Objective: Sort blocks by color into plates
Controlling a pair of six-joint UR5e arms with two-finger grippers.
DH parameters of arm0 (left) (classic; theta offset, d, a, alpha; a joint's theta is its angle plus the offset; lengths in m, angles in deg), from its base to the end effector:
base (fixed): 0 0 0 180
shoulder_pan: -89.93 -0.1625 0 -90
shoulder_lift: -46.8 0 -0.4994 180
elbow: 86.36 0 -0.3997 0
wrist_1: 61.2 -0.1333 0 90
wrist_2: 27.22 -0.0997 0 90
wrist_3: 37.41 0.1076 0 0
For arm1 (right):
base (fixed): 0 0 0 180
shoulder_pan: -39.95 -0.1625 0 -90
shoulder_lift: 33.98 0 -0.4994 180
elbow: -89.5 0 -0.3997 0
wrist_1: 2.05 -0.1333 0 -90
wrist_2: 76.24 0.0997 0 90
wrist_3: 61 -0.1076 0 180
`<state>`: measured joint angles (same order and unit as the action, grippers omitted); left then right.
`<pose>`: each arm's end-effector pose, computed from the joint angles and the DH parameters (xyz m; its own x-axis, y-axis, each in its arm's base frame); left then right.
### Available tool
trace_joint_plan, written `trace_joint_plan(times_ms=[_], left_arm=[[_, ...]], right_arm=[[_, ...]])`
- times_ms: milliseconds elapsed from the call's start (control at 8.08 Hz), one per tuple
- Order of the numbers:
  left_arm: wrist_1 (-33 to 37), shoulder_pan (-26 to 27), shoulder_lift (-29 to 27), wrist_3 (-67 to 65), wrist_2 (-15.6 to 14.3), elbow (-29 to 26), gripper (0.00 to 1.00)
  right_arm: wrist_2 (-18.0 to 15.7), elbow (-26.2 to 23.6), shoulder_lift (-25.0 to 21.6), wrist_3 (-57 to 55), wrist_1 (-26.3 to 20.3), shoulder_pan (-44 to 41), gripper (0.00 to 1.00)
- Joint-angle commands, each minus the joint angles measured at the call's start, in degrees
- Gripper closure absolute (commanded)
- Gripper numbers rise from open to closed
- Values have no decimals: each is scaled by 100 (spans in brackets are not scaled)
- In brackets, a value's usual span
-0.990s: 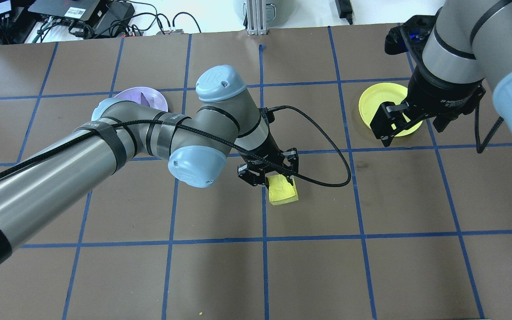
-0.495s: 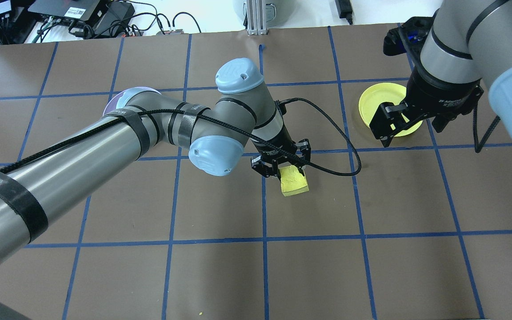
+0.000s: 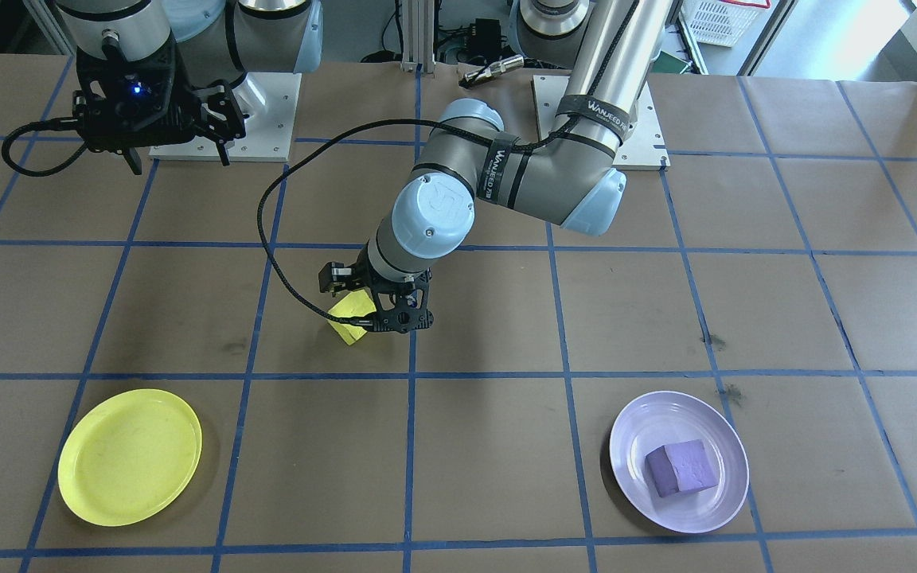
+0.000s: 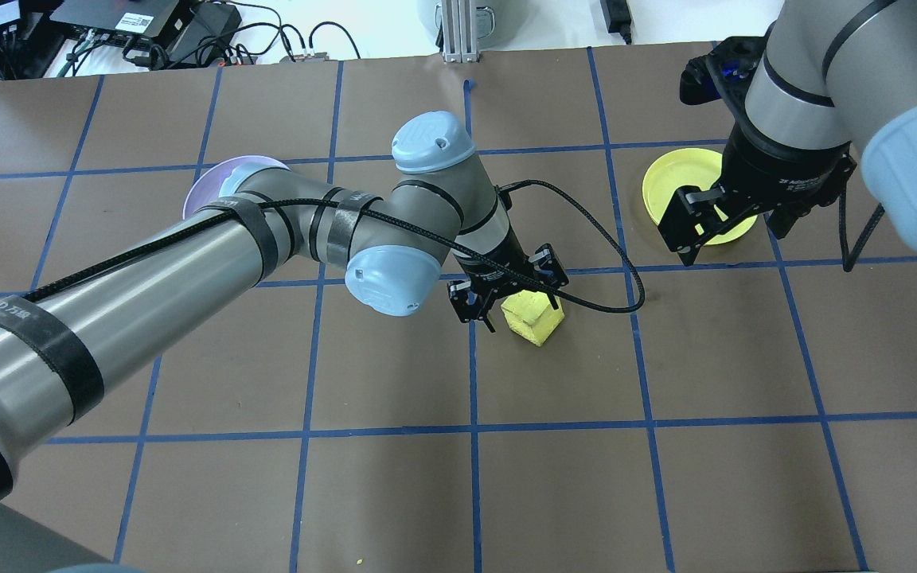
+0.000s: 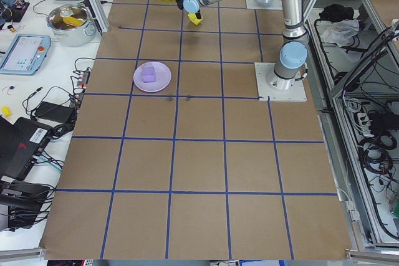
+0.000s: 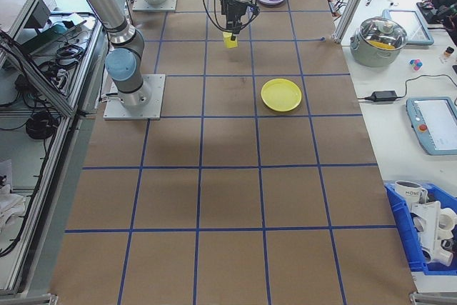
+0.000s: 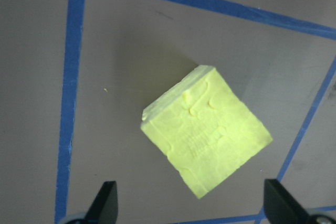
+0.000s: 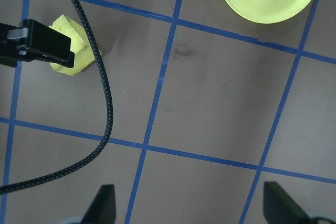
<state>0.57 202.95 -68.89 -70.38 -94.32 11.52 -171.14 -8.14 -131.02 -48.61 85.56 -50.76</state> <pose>-0.4113 -0.5201 0.2836 -0.9351 -0.2244 0.2744 -0.1424 0.9467 0.2889 0.1295 -0.4309 0.5417 -0.9704 -0.2307 0.0721 -0.2258 0.9717 0.0692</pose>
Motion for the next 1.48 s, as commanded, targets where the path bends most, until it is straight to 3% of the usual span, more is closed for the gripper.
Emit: trace_joint_plan(times_ms=[0, 371, 495, 619, 866, 990, 1113, 1237, 1361], left_arm=[[-7, 0, 2, -60, -5, -15, 0], [2, -96, 361, 350, -58, -33, 0], [10, -392, 511, 997, -67, -24, 0], [80, -874, 712, 1465, -58, 19, 0], [447, -1770, 1091, 3028, -197, -23, 0], [963, -2314, 1179, 3512, -999, -41, 0], [1256, -2520, 1224, 3648, -1703, -172, 0], [1720, -2548, 1424, 3640, -2015, -495, 0], [2525, -2548, 1679, 3631, -2166, -829, 0]], right_arm=[[-2, 0, 71, 150, 19, 0, 0], [25, -9, 106, 194, 228, -9, 2], [181, -61, 228, 107, 447, -26, 0], [505, -88, 360, -433, 510, -26, 0], [525, -88, 432, -2567, 406, -26, 0], [552, -123, 623, -2905, 510, -44, 0], [665, -132, 712, -3874, 563, -105, 0], [1093, -184, 852, -4572, 616, -340, 0], [1062, -211, 1062, -4805, 955, -665, 0]])
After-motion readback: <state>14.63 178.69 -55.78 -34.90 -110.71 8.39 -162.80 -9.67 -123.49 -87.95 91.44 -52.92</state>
